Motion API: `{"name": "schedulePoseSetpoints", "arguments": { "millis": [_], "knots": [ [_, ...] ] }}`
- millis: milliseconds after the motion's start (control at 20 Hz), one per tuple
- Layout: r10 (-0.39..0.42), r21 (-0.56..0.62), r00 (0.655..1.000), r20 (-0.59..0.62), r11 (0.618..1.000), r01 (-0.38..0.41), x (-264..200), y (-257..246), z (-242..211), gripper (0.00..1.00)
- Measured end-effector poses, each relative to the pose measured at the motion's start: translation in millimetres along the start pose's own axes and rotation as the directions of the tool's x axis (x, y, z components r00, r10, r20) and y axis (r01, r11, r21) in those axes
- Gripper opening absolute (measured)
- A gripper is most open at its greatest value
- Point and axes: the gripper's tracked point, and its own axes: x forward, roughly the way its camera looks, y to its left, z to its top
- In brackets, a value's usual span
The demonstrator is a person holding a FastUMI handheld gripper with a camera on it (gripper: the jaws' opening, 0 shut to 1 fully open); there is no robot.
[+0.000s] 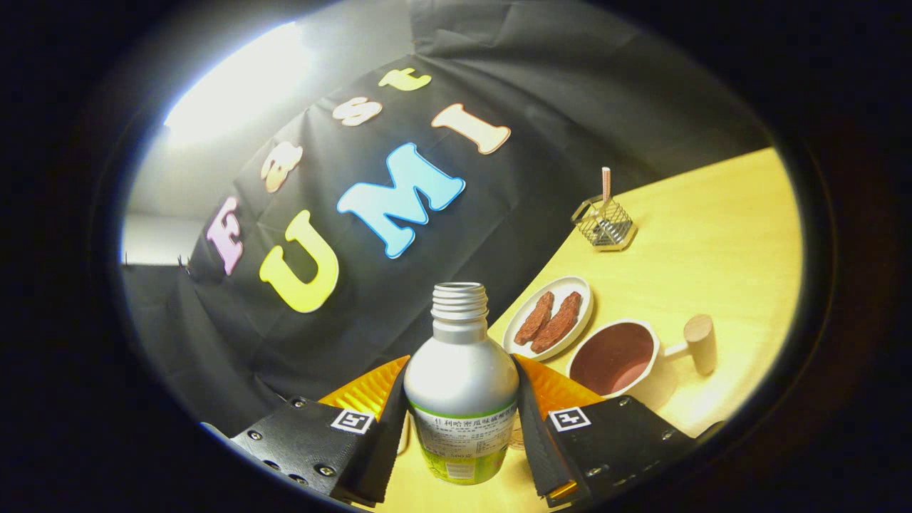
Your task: Take the bottle from table, then pour the juice into the cup, finally place the bottle on the coaster
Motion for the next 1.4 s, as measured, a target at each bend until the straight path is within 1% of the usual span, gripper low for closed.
{"name": "schedulePoseSetpoints", "arguments": {
  "millis": [200,300,400,550,700,800,950,1050,1150,1300,1400],
  "knots": [
    [-0.019,-0.128,0.999,0.036,0.991,0.023,-4.5,7.7,10.8,0.74],
    [-0.05,-0.214,0.997,0.059,0.975,0.062,-4.2,6.5,17.1,0.74],
    [-0.06,-0.288,0.995,0.08,0.954,0.081,-1.1,16.3,22.7,0.74],
    [-0.037,-0.408,0.994,0.106,0.91,0.078,0.6,29.0,24.0,0.74],
    [-0.003,-0.529,0.992,0.128,0.846,0.071,3.7,51.4,26.8,0.74],
    [0.011,-0.592,0.991,0.135,0.803,0.072,6.8,55.4,24.8,0.74],
    [0.057,-0.652,0.991,0.124,0.758,0.038,14.0,65.4,12.7,0.74],
    [0.037,-0.695,0.993,0.114,0.717,0.053,22.5,61.1,7.3,0.74],
    [0.027,-0.71,0.997,0.079,0.703,0.037,31.2,60.9,-8.9,0.74],
    [0.026,-0.718,0.998,0.057,0.696,0.023,41.7,57.9,-24.4,0.74],
    [0.013,-0.737,0.999,0.042,0.675,0.022,52.6,49.6,-37.5,0.74]
  ]
}}
